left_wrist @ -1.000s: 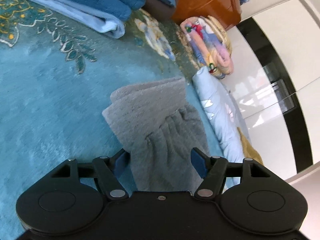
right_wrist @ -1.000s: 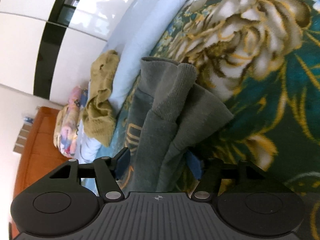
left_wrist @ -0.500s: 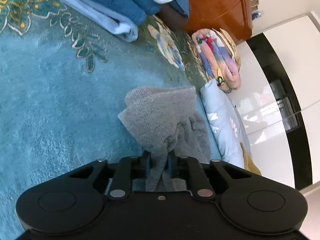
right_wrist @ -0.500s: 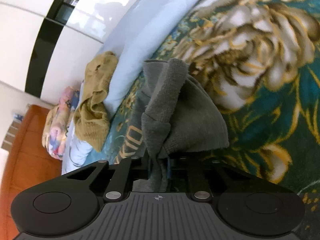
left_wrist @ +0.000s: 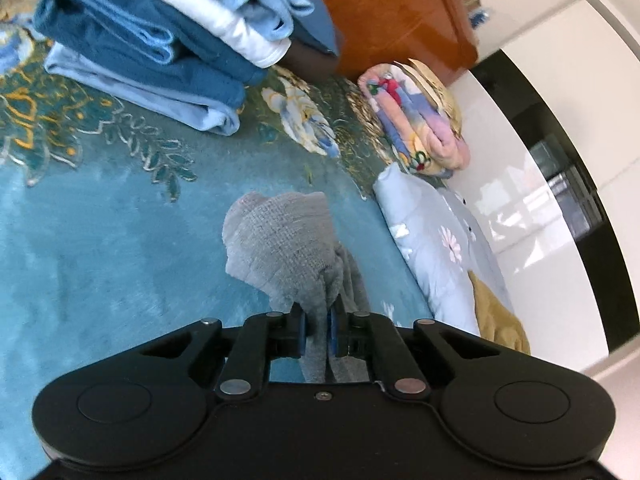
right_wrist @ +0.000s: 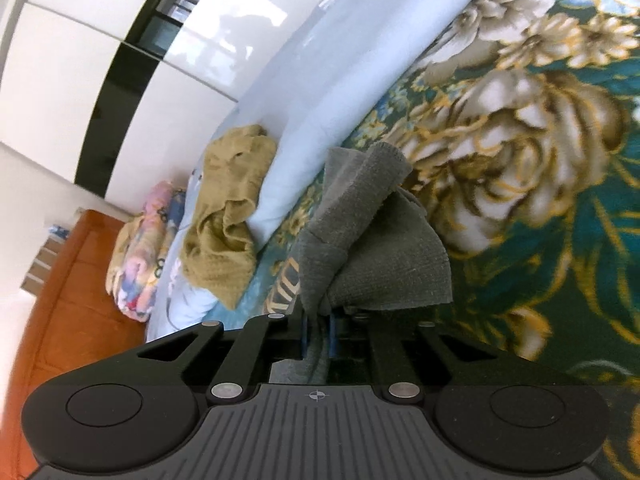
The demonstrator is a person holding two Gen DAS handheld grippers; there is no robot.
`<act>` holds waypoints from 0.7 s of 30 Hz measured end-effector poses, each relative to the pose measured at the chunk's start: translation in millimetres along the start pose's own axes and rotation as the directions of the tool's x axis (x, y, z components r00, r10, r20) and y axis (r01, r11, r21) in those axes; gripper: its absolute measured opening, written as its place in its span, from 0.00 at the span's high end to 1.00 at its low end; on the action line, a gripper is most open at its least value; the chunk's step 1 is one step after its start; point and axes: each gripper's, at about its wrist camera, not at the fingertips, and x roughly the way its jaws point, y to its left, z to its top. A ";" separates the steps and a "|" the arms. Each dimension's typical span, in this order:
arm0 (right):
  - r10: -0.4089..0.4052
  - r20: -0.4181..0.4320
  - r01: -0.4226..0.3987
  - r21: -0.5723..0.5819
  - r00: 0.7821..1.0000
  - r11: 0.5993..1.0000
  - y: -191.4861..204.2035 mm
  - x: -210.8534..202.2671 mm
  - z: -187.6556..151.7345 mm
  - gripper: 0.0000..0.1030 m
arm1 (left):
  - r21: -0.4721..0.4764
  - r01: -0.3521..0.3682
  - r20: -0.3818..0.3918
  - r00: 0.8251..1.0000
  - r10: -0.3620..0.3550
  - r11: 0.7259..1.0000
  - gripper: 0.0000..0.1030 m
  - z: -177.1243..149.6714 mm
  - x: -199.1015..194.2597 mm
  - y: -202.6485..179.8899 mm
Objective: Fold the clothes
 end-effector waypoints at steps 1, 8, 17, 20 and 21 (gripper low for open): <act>-0.003 -0.001 0.003 0.007 1.000 1.000 -3.7 -5.8 -0.6 0.93 | 0.006 0.003 -0.004 1.000 -0.003 1.000 0.93 -2.5 -7.1 1.0; -0.054 -0.033 0.057 0.080 0.998 0.995 -46.8 -36.6 -8.7 0.93 | 0.021 -0.011 -0.041 0.999 0.012 1.000 0.93 -26.0 -33.7 30.0; -0.092 -0.078 0.102 0.134 0.993 0.986 -75.1 -25.5 -21.5 0.92 | -0.003 -0.059 -0.065 0.996 0.059 0.998 0.89 -36.8 -20.1 59.0; -0.090 -0.087 0.101 0.133 0.992 0.986 -76.8 -25.6 -21.5 0.92 | -0.005 -0.069 -0.073 0.995 0.069 0.998 0.88 -37.9 -16.3 61.6; -0.087 -0.091 0.099 0.136 0.992 0.986 -77.2 -25.4 -21.7 0.91 | -0.012 -0.066 -0.075 0.995 0.065 0.998 0.87 -37.8 -16.2 62.4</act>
